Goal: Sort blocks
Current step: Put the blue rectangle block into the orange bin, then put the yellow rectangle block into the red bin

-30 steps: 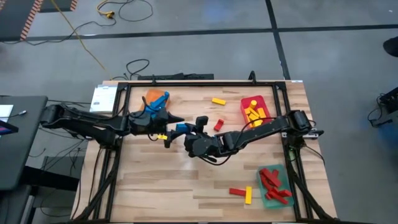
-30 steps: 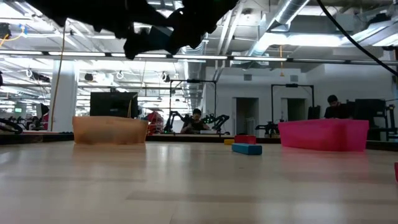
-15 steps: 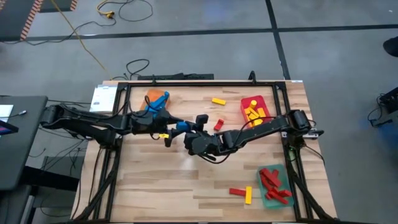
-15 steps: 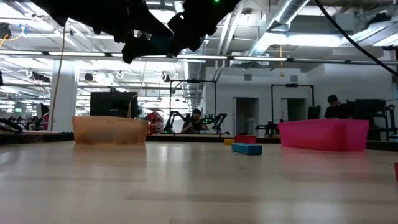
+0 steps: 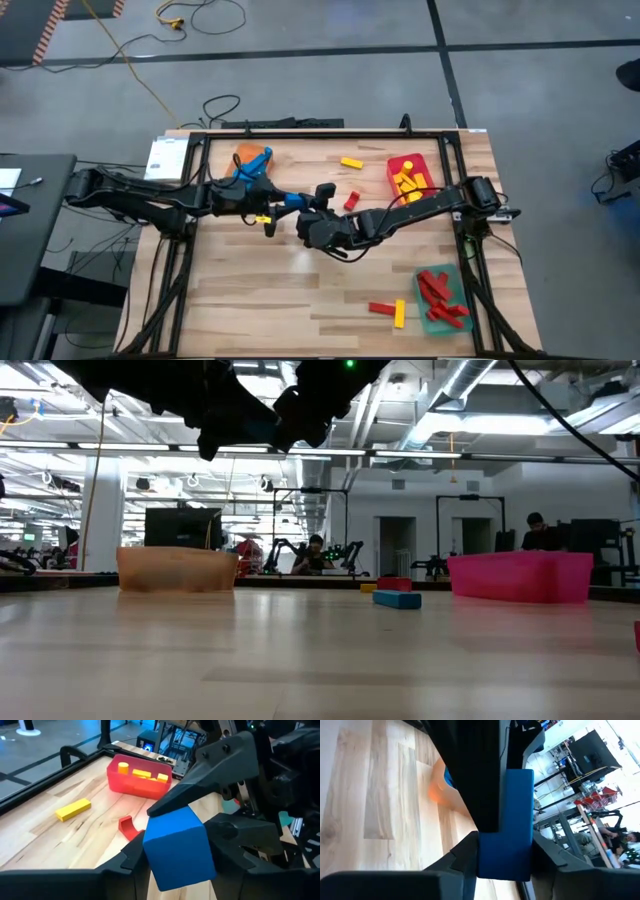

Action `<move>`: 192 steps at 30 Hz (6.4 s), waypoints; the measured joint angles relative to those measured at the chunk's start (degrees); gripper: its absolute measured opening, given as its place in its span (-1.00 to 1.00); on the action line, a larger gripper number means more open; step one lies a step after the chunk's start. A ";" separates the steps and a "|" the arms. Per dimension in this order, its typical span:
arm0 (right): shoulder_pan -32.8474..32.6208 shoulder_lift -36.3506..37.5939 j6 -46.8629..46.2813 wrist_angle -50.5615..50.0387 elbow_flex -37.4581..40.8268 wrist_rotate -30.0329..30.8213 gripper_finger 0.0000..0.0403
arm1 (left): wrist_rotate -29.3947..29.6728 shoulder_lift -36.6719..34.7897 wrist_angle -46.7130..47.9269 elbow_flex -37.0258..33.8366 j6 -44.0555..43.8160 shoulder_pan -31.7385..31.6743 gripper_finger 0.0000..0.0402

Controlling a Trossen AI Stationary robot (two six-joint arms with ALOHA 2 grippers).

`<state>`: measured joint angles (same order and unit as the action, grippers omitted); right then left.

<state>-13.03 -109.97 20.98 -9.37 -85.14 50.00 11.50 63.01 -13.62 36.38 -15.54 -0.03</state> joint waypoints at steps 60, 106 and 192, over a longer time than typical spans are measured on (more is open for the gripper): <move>10.82 3.89 -49.02 -39.96 8.30 -21.98 0.23 | 1.51 -3.74 43.99 -0.07 19.25 -35.65 0.21; 42.53 3.82 -21.67 -25.77 10.23 -47.84 0.03 | -12.30 -3.78 25.53 -0.02 12.25 -5.46 0.22; 39.19 6.95 -28.83 -33.61 12.45 -50.68 -0.44 | -13.68 9.21 14.02 -0.02 12.71 4.57 0.22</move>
<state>26.15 -103.02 -7.85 -42.98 -72.69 -0.68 -2.17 72.23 0.40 36.36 -2.83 4.54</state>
